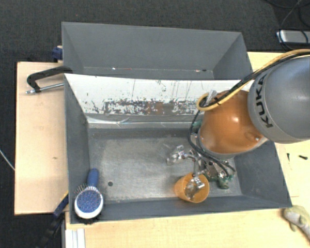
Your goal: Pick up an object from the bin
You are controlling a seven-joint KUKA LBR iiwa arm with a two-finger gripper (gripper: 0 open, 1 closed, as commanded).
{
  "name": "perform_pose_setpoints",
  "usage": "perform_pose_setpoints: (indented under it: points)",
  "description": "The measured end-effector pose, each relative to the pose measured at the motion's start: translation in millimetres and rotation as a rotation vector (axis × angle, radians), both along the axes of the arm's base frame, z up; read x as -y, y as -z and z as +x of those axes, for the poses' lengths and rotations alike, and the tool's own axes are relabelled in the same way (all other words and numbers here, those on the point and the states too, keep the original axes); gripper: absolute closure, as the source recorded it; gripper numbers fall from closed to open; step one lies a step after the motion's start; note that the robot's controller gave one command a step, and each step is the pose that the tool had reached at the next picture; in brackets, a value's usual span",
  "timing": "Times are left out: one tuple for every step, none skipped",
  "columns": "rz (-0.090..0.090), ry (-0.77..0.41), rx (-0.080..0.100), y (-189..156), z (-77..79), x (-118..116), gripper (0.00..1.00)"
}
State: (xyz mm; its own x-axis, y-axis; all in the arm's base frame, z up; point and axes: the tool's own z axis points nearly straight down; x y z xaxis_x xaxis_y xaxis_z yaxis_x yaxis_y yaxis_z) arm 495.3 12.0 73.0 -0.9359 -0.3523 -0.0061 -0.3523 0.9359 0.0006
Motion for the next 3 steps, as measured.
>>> perform_pose_setpoints:
  points:
    - [-0.001, 0.001, -0.001, -1.5, 1.3, -1.2, 0.00]
    - [0.001, 0.002, 0.010, -5.2, 5.4, -1.9, 1.00]
    - [-0.001, 0.003, 0.009, -113.9, 8.6, -2.5, 1.00]
